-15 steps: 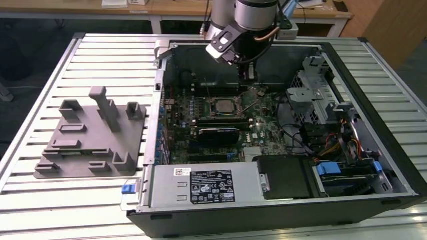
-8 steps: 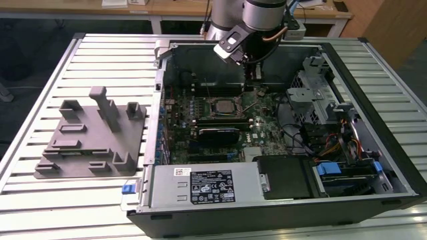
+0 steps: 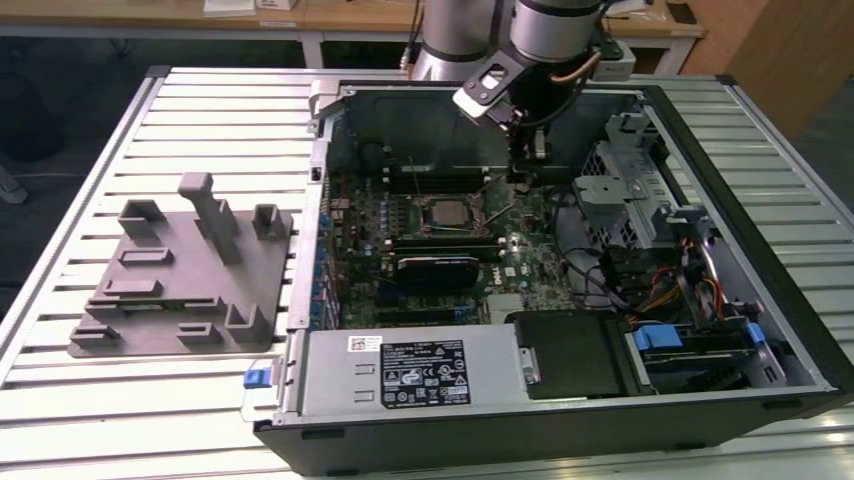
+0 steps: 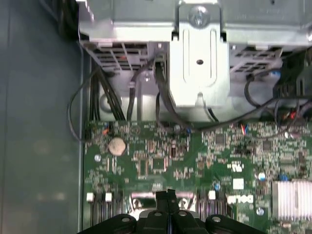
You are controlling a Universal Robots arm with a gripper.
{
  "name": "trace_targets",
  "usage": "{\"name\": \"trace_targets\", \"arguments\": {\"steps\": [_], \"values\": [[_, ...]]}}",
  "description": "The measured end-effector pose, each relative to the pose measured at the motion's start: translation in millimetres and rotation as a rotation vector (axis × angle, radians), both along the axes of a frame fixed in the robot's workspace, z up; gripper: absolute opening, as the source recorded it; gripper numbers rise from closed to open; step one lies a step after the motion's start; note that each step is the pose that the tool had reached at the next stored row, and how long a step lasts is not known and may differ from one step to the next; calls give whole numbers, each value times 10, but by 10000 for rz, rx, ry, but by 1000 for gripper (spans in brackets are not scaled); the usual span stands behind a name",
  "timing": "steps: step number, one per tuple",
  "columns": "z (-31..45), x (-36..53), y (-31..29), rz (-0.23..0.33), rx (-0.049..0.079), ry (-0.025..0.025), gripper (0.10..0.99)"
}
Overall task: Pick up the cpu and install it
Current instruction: 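Close the cpu cover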
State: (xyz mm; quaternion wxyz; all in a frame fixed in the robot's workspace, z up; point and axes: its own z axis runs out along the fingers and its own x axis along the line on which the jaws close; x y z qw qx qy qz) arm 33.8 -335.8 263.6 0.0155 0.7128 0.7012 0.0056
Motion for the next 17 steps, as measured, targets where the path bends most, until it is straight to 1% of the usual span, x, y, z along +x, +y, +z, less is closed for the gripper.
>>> {"name": "trace_targets", "arguments": {"steps": [4, 5, 7, 13, 17], "values": [[-1, 123, 0, 1, 1, 6, 106], [-4, 138, 1, 2, 1, 6, 106], [-25, 156, 0, -2, -1, 6, 106], [-128, 213, 0, -30, -1, 10, 106], [-200, 217, 0, -111, 0, 14, 106]]}}
